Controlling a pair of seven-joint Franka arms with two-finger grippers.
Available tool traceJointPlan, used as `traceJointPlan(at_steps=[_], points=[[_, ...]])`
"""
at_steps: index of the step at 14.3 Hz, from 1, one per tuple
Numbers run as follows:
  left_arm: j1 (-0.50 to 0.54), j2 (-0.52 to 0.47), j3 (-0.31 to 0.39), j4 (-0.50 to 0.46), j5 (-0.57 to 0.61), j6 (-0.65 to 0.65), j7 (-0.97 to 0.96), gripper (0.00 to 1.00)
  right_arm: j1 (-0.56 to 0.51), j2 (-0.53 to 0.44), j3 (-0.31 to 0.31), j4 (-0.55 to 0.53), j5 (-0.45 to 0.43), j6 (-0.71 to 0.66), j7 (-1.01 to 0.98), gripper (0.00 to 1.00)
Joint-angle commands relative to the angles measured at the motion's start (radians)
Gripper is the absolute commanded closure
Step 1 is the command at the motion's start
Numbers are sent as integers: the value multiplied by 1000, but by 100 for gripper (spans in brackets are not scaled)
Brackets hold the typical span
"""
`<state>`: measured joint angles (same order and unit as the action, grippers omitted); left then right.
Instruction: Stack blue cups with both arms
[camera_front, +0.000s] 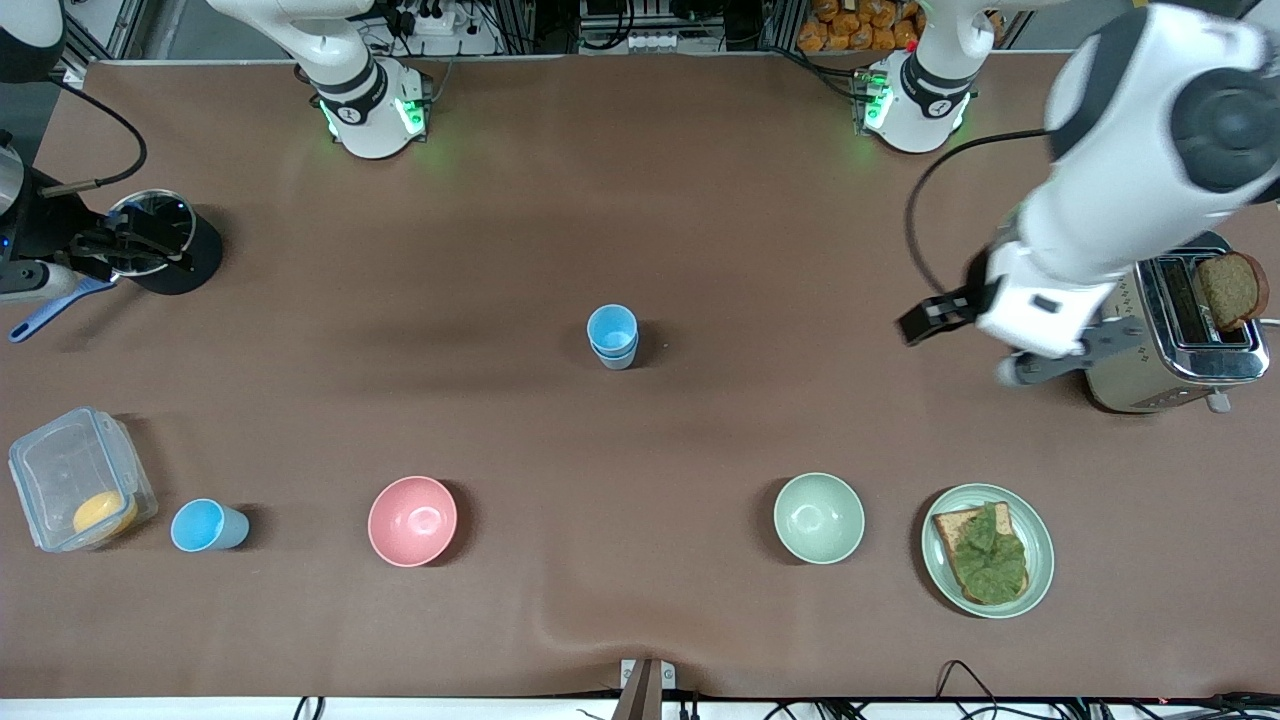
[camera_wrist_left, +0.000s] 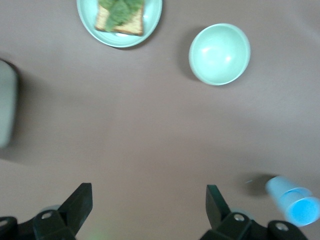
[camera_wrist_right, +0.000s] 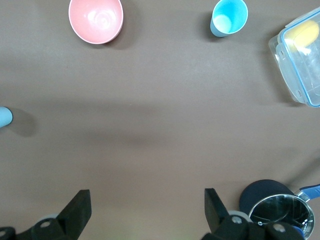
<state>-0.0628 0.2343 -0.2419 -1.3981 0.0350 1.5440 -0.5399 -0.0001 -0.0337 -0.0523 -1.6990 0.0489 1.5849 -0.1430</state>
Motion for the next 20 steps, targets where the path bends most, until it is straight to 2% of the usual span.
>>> traceJointPlan(at_steps=[1, 5, 10, 15, 20], points=[[-20, -82, 105, -41, 0, -77, 237, 0, 9, -12, -4, -7, -3, -5, 2, 0], [-26, -159, 261, -41, -59, -136, 429, 0, 9, -12, -4, -7, -3, -5, 2, 0], [-12, -237, 266, -35, -67, -191, 471, 0, 8, -11, -4, -7, 0, -6, 2, 0], [-9, -239, 266, -28, -3, -200, 572, 0, 9, -12, -4, -7, 0, -8, 2, 0], [-15, -236, 262, -30, 2, -200, 584, 0, 8, -11, -4, -7, 0, -8, 2, 0]])
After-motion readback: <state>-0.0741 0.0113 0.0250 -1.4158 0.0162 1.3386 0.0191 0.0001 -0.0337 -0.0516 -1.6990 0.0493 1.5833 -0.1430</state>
